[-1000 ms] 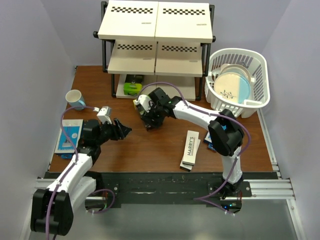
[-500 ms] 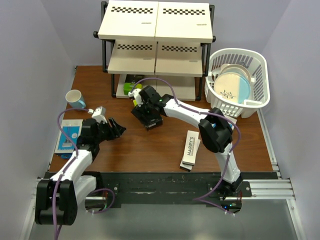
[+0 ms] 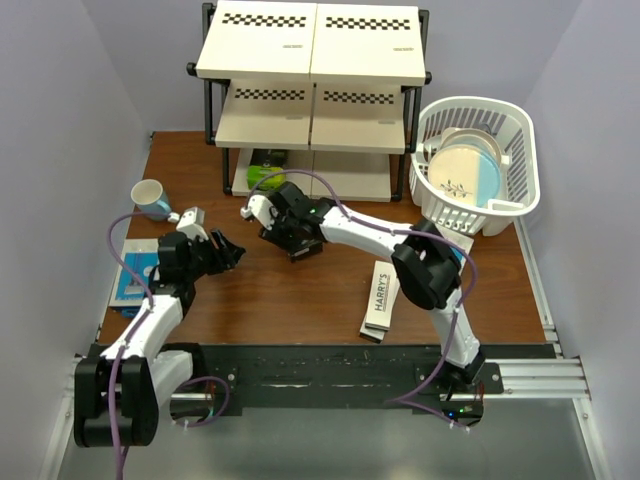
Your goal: Place and organize the shaving razors onto the shelf
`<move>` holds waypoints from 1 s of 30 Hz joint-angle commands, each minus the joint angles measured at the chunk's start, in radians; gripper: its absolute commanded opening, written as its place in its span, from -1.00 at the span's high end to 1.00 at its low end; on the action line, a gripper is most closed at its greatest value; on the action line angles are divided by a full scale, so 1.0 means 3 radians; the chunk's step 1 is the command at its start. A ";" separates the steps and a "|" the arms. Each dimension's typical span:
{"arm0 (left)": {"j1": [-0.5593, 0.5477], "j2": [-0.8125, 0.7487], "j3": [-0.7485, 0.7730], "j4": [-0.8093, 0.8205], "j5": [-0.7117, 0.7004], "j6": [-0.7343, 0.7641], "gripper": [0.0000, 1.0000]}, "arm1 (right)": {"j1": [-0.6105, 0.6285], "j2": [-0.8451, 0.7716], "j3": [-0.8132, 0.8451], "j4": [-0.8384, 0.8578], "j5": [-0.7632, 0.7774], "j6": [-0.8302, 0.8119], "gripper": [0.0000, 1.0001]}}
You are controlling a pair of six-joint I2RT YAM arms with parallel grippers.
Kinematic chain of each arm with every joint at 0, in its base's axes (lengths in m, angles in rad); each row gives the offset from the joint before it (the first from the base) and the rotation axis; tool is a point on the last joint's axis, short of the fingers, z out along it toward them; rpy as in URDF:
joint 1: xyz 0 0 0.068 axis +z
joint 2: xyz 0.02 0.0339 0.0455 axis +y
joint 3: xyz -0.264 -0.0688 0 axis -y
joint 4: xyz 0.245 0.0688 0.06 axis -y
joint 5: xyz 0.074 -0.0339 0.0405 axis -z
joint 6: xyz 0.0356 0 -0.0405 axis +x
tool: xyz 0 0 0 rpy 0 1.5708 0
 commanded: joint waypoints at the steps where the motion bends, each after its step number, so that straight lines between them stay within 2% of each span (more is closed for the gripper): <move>1: 0.0055 0.0013 0.0128 0.0108 -0.0036 0.0079 -0.19 | 0.0030 -0.0172 -0.0712 -0.0882 -0.0317 -0.0967 0.19; 6: 0.0070 0.0110 0.0169 0.0251 0.0091 0.0115 -0.22 | 0.0041 -0.0484 -0.1111 -0.1137 -0.0501 -0.2004 0.20; 7: 0.0075 0.0181 0.0179 0.0337 0.0168 0.0110 -0.23 | 0.0041 -0.0702 -0.1218 -0.1128 -0.0512 -0.2239 0.21; 8: 0.0070 0.0232 0.0190 0.0389 0.0229 0.0085 -0.23 | 0.0041 -0.0836 -0.1518 -0.1001 -0.0512 -0.2763 0.20; 10: 0.0070 0.0395 0.0235 0.0551 0.0372 0.0039 -0.23 | 0.0035 -0.1208 -0.1912 -0.0751 -0.0451 -0.3226 0.11; 11: 0.0070 0.0457 0.0261 0.0613 0.0444 -0.0007 -0.23 | 0.0015 -0.1311 -0.1980 -0.0456 -0.0466 -0.3264 0.02; 12: 0.0065 0.0524 0.0292 0.0670 0.0500 -0.0033 -0.23 | -0.0061 -0.1419 -0.2006 -0.0397 -0.0547 -0.3294 -0.01; 18: 0.0050 0.1096 0.0690 0.0905 0.0669 -0.0166 -0.21 | -0.0133 -0.2206 -0.2195 -0.0100 -0.0803 -0.2897 -0.32; 20: 0.0024 0.1337 0.0788 0.1063 0.0700 -0.0283 -0.18 | -0.0128 -0.2411 -0.2252 -0.0135 -0.0930 -0.2605 -0.33; 24: -0.0073 0.1684 0.0870 0.1299 0.0624 -0.0493 -0.14 | -0.0052 -0.2331 -0.2247 -0.0186 -0.1043 -0.1803 -0.12; 25: -0.0159 0.1731 0.0875 0.1406 0.0593 -0.0539 -0.11 | -0.0046 -0.2274 -0.2201 -0.0222 -0.1064 -0.1538 0.08; 28: -0.0236 0.1915 0.0895 0.1610 0.0552 -0.0723 -0.07 | -0.0026 -0.2105 -0.2180 -0.0126 -0.1130 -0.1123 0.34; 30: -0.0313 0.2022 0.0895 0.1794 0.0547 -0.0841 -0.07 | 0.0015 -0.2075 -0.2201 0.0007 -0.1095 -0.0928 0.39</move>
